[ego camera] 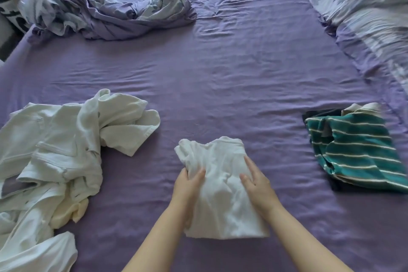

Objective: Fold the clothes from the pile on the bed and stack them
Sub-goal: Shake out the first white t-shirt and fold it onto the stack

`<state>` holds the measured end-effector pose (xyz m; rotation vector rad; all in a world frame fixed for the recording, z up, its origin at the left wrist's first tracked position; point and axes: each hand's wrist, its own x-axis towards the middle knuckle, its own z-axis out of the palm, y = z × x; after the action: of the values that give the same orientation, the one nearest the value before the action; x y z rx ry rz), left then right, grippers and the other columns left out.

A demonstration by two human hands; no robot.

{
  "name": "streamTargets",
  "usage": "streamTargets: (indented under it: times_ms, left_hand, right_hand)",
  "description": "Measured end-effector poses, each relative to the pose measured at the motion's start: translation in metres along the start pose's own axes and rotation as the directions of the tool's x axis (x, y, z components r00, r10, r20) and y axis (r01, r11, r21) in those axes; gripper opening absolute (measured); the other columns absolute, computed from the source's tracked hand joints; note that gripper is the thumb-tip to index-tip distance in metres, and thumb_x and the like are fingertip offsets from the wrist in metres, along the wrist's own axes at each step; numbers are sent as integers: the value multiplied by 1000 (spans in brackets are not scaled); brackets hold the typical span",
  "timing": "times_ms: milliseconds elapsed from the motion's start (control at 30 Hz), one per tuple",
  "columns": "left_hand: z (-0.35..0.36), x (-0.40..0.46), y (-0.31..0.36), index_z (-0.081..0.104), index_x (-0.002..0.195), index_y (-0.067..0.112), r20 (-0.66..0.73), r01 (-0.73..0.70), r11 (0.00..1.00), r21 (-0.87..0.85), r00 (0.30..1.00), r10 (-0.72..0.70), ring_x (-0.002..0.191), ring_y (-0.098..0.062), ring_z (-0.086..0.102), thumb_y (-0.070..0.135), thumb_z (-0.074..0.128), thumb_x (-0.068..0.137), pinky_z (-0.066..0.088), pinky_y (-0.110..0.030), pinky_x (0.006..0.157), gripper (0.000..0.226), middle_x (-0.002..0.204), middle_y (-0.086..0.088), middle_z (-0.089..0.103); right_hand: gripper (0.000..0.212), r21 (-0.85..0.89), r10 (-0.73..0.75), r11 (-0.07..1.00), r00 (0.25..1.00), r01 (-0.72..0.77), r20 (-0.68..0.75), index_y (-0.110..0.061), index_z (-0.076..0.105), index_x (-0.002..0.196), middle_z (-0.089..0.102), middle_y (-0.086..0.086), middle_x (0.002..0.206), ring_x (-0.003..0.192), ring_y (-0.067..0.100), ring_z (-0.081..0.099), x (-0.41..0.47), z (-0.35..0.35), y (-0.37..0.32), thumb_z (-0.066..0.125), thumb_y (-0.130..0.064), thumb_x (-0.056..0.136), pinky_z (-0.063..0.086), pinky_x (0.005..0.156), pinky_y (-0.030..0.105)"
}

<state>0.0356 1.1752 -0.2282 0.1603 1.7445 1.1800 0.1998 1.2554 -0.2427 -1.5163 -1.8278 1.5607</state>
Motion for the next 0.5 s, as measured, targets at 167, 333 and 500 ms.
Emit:
streamTargets:
  times_ms: [167,333,500]
  left_hand:
    - [59,-16,26,63,103,18,109,-45,995,-87,993,55,78,-19,72,20,66,88,55,-28,56,16,94,-4,73]
    - [125,-25,59,63,105,16,234,-61,991,-122,968,88,85,-26,71,19,66,88,57,-38,69,17,98,-8,73]
    - [206,-29,92,63,105,19,329,-99,984,-146,934,142,80,-23,71,20,63,90,57,-33,62,16,94,-5,74]
  right_hand:
    - [53,380,225,910,967,-166,-115,-6,38,139,51,5,128,115,17,53,3,-58,5,59,-13,91,43,98,33]
    - [16,549,219,828,967,-115,-128,-2,67,101,71,12,87,74,22,65,5,-132,-1,58,-9,91,53,66,32]
    - [28,452,49,888,960,85,-277,-14,61,119,69,6,108,98,21,65,14,-230,-16,55,-10,92,52,88,37]
